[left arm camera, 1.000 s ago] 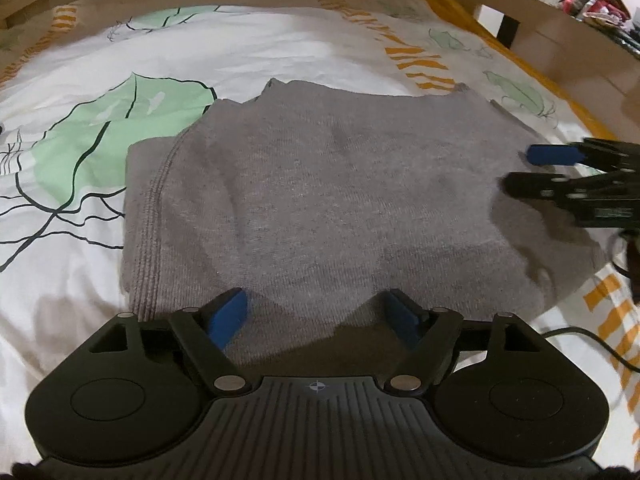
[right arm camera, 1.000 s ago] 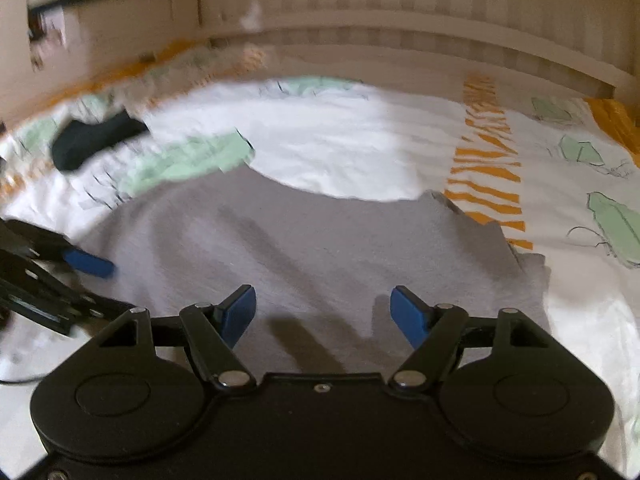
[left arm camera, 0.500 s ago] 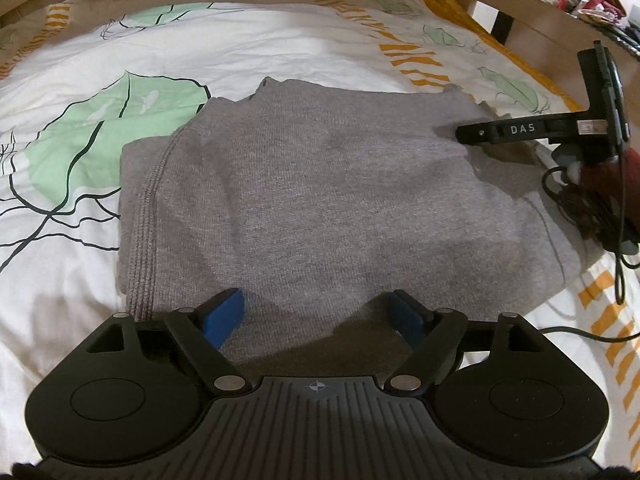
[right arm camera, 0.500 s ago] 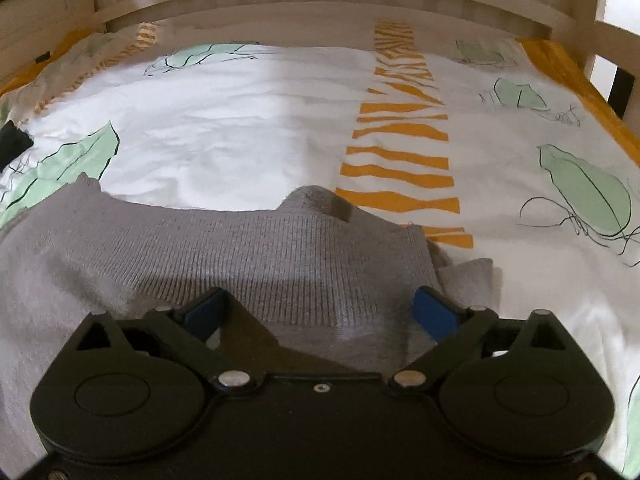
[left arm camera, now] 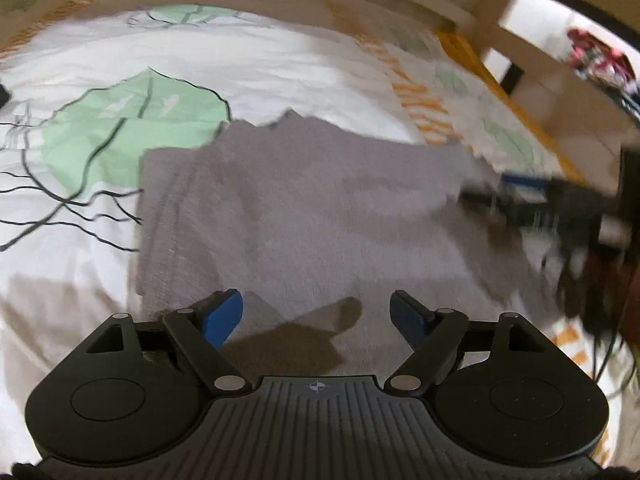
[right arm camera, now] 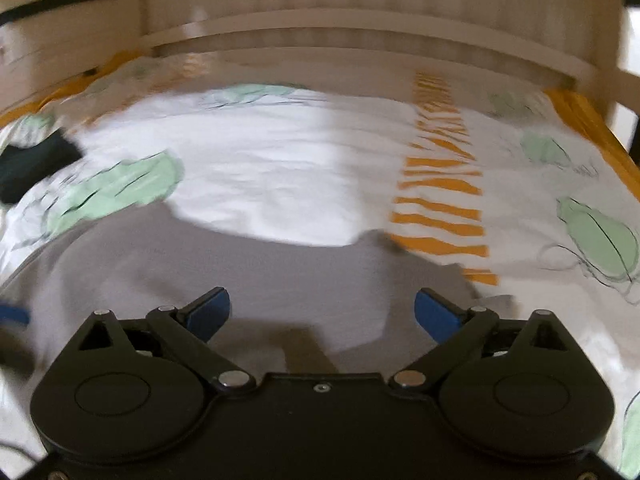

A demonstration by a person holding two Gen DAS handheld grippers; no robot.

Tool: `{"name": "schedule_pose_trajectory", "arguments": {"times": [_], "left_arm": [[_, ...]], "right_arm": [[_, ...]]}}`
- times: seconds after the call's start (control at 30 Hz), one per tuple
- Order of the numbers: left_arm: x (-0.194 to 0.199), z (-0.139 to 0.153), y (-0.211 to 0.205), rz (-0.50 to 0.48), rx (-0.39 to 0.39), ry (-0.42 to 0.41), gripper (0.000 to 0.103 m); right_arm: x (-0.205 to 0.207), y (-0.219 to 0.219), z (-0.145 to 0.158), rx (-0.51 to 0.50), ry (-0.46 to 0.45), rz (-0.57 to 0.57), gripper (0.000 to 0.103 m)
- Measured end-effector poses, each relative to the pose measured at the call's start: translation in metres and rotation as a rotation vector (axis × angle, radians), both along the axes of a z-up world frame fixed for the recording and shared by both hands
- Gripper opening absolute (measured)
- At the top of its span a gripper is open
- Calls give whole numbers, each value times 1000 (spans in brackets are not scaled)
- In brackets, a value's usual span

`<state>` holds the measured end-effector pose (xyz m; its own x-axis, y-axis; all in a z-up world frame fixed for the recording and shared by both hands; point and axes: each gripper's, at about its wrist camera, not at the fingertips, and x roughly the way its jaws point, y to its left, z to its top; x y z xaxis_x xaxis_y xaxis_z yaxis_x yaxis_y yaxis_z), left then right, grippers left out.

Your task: Fold large clothes

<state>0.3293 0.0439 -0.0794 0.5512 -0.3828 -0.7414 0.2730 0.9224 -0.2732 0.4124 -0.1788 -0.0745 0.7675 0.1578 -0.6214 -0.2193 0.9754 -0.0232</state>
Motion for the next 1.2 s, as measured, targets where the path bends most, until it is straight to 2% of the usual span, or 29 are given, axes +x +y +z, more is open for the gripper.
{"name": "schedule_pose_trajectory", "arguments": {"times": [0.1,0.17,0.27,0.33,0.53,0.63,0.77,0.97,1.07,1.2], "left_arm": [[0,5,6,30,9,-25,80],[1,9,11,47,3,-34,81],[1,14,18,79,-10,-54,81],[2,18,23,97,-20,-66,81],[0,23,39,149,-43,-90,81],[-3,20,49,171,-55,-78,81],[-10,13,61,195,-106,-34,81],[-25,-9,69,214,-159,55,81],[-34,-17,71,226,-159,84,82],[-40,-24,73,256,-201,122,84]], "right_arm": [[-3,29,-24,-101,64,72,100],[-4,37,-34,-135,41,63,102],[0,31,-23,-80,59,8,101],[-12,31,-11,-41,-7,-7,101],[-62,46,-9,35,-71,91,101],[-85,44,-7,101,-64,84,101],[-112,21,-1,202,-34,6,101],[-140,-44,1,371,33,-241,102],[-147,-78,-6,452,76,-356,102],[-151,-108,-27,590,162,-438,102]]}}
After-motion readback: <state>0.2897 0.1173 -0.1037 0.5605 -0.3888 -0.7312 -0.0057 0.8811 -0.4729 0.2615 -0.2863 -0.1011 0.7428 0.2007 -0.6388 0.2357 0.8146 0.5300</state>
